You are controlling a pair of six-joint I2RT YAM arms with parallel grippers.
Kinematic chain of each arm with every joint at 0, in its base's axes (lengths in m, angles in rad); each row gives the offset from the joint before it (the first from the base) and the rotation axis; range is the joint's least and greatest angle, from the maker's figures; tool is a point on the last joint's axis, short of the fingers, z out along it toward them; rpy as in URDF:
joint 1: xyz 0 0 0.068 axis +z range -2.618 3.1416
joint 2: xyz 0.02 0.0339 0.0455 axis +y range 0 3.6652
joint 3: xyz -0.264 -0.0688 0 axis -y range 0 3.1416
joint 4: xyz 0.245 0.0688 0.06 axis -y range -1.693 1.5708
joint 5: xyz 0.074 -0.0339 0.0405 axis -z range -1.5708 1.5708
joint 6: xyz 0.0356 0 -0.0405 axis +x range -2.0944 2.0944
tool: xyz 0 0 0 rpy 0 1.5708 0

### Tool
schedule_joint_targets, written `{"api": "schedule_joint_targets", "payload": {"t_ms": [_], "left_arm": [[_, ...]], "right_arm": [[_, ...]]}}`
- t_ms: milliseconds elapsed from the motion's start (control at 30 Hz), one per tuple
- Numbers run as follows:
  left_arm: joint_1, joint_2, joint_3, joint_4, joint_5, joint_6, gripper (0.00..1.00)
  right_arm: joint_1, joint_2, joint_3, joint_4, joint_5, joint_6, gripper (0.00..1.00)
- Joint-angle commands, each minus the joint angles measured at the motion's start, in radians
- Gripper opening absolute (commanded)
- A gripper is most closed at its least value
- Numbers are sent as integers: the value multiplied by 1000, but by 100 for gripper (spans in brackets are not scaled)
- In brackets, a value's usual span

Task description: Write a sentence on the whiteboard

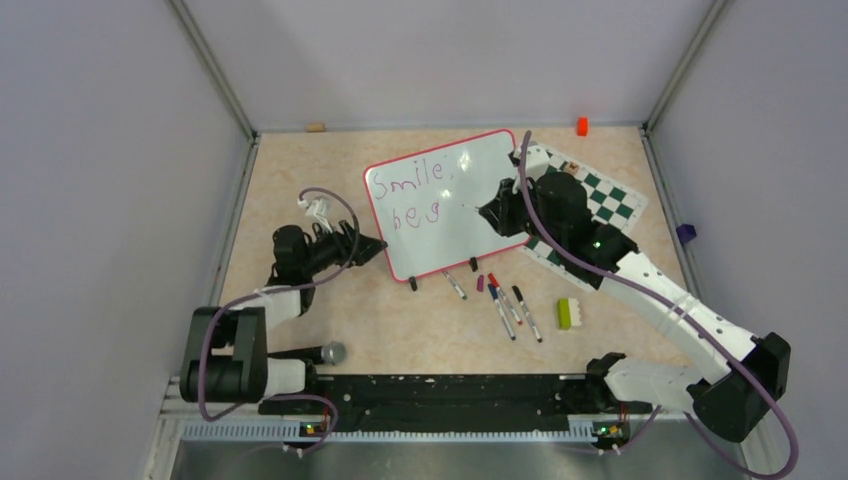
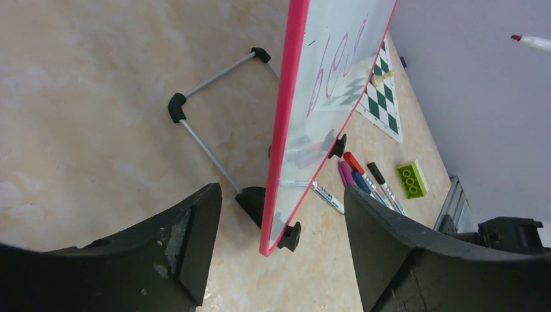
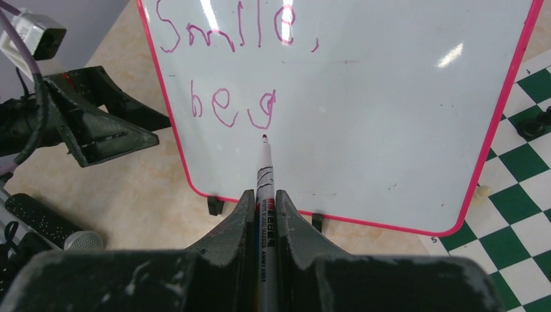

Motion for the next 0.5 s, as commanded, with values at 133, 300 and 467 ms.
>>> {"api": "schedule_joint_targets", "payload": {"t_ms": [133, 300, 467], "left_arm": [[-6, 183, 10, 335, 114, -38, 72], [-32, 233, 37, 343, 148, -35, 55], [-64, 280, 70, 334, 166, -19, 55]], "right_arm": [[-3, -11, -7, 65, -25, -8, 0], [-3, -9, -14, 69, -25, -14, 0], [-3, -7, -20, 73, -25, -25, 0]]}}
